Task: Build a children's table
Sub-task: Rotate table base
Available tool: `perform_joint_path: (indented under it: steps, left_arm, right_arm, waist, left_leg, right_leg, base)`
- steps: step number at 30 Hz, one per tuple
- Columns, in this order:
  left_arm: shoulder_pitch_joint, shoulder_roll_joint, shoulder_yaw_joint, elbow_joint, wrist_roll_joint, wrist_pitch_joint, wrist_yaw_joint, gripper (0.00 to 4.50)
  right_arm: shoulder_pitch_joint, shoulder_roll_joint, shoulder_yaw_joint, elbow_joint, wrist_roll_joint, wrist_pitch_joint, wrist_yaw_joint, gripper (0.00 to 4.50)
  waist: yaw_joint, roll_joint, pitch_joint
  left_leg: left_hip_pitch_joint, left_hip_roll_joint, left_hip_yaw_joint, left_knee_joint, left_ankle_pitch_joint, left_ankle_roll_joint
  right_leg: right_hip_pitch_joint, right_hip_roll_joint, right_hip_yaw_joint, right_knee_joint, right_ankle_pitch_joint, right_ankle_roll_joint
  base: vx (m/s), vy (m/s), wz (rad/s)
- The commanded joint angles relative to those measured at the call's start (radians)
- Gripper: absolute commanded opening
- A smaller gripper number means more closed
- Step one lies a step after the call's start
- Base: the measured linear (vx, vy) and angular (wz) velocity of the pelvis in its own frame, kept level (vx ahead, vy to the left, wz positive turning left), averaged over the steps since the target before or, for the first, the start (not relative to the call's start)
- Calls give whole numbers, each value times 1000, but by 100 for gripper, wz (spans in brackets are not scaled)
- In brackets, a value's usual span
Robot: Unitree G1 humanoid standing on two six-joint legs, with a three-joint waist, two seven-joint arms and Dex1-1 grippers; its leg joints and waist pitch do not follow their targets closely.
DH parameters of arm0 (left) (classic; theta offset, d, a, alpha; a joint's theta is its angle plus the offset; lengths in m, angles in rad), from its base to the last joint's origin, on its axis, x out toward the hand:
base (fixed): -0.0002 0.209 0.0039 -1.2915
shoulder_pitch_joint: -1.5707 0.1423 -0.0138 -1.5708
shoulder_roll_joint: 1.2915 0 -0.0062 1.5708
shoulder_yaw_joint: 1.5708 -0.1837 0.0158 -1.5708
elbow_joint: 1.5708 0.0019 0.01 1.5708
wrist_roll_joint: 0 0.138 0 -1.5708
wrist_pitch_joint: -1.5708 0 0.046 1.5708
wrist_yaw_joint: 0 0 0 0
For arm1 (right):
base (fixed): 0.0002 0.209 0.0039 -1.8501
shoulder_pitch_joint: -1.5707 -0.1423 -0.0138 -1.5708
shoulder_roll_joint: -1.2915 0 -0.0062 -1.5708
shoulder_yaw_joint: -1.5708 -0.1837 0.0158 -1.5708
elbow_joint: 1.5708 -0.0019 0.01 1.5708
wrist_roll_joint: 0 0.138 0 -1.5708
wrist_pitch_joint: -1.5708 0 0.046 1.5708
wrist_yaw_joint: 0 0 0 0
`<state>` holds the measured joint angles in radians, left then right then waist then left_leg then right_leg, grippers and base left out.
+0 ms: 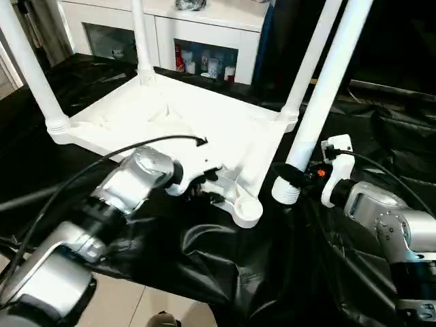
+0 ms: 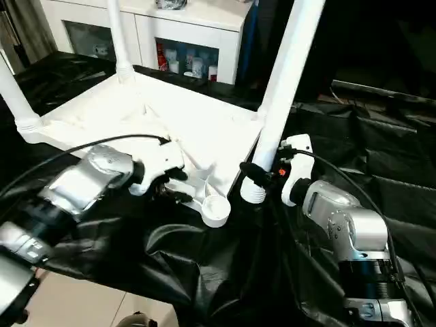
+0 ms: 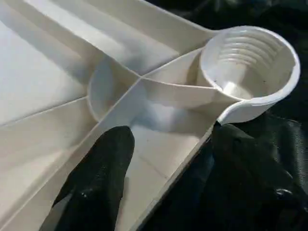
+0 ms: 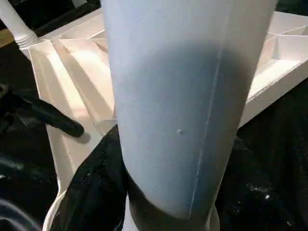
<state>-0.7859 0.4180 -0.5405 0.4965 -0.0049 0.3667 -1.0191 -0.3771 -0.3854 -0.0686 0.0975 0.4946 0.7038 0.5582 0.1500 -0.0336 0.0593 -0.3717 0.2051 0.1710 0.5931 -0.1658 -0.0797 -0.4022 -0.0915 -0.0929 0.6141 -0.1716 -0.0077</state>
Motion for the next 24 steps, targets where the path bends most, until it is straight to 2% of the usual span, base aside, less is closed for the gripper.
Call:
perform_joint_path:
  steps: [1, 5, 11, 12, 17, 20, 24]
  left_arm:
    - [-12, -19, -29, 52, 33, -26, -2, 302]
    - [-21, -42, -23, 100, 43, -48, 27, 302]
    - [-36, -58, -19, 145, 61, -56, -10, 302]
    - [-36, -58, -19, 145, 61, -56, -10, 273]
    - [-43, -64, -25, 167, 72, -59, -31, 263]
    - [-46, -68, -27, 170, 73, -52, -34, 226]
    - [-52, -74, -27, 174, 88, -51, -43, 224]
  right_arm:
    - [10, 1, 7, -23, -14, -17, 6, 193]
    - [16, 4, 12, -27, -17, -20, 8, 193]
    - [25, 4, 17, -33, -20, -22, 12, 193]
    - [25, 4, 17, -33, -20, -22, 12, 193]
    - [30, 6, 23, -33, -32, -28, 16, 193]
    - [28, 9, 26, -30, -36, -31, 18, 193]
    - [25, 12, 34, -27, -45, -36, 19, 193]
  waist:
    - [1, 4, -78]
    - [1, 5, -79]
    - [-1, 5, -77]
    - [-1, 6, -78]
    - [-1, 5, -78]
    - [-1, 6, -77]
    - [-3, 5, -77]
  left_leg:
    - [11, 20, -3, -70, -198, -41]
    - [12, 22, -5, -71, -205, -42]
    - [12, 22, -5, -71, -209, -37]
    - [13, 22, -5, -71, -209, -37]
    - [13, 23, -6, -71, -207, -36]
    - [13, 23, -5, -71, -210, -34]
    - [11, 23, -6, -72, -208, -34]
  right_leg:
    - [57, -61, 49, -67, -192, -158]
    - [58, -63, 49, -68, -200, -156]
    - [56, -62, 49, -70, -198, -165]
    - [56, -63, 49, -70, -198, -166]
    - [58, -64, 49, -68, -188, -173]
    - [57, -64, 49, -67, -180, -181]
    - [59, -65, 50, -67, -181, -182]
  base:
    - [0, 0, 0]
    - [0, 0, 0]
    - [0, 0, 0]
    - [0, 0, 0]
    - [0, 0, 0]
    - [0, 0, 0]
    - [0, 0, 0]
